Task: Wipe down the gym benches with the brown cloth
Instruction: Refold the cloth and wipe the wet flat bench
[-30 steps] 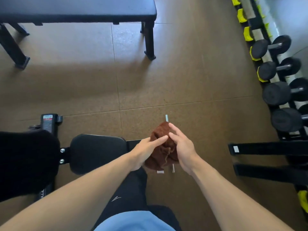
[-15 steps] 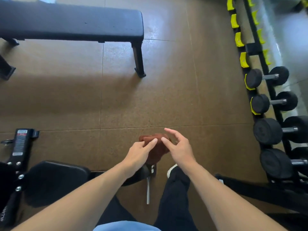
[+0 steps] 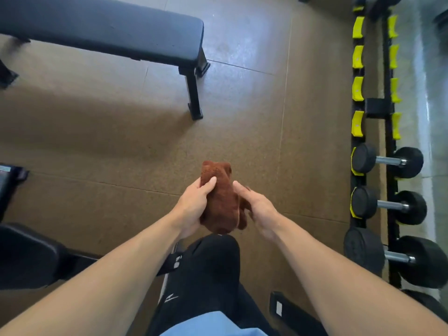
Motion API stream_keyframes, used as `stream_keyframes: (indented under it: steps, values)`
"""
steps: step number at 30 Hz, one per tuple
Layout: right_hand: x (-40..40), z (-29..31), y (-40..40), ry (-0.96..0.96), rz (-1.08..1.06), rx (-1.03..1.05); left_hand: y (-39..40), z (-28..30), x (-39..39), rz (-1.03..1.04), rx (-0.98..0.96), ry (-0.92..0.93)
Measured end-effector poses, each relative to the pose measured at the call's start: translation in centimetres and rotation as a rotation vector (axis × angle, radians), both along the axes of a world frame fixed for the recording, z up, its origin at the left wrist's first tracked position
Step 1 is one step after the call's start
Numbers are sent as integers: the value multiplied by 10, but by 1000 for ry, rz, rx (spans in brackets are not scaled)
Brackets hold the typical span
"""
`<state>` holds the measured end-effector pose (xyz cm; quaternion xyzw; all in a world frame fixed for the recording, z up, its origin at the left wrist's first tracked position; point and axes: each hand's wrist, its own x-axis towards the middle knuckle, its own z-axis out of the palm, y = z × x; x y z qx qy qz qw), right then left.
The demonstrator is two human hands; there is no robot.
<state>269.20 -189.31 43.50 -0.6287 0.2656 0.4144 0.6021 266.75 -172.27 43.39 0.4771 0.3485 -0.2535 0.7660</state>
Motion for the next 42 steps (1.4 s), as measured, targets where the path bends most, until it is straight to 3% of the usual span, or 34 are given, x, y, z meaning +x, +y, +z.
stream_keyframes:
  steps: [3,10,12,15,23,31,35,37,39,41,42]
  values:
    - [47,5,6,-153,-64,23,5,10,33,24,45,-25]
    - [154,16,57,-460,161,-209,46,18,117,133,408,131]
    - [188,11,78,-491,216,-267,63,11,148,101,486,150]
    - [246,-15,112,-478,269,-339,95,-10,201,87,432,104]
    - [420,-77,211,-497,543,-443,203,-59,362,-23,681,117]
    - [617,-100,317,-757,201,-247,294,-68,565,67,873,-148]
    - [674,-137,341,-845,138,-274,318,-111,630,71,902,-169]
    - [683,-173,339,-816,173,-352,319,-151,638,-22,840,-118]
    - [678,-219,331,-599,336,-460,319,-190,632,-164,792,-41]
    - [664,-260,320,-377,590,-655,326,-221,622,-267,864,-1]
    - [657,-272,319,-359,655,-755,332,-233,619,-299,916,-13]
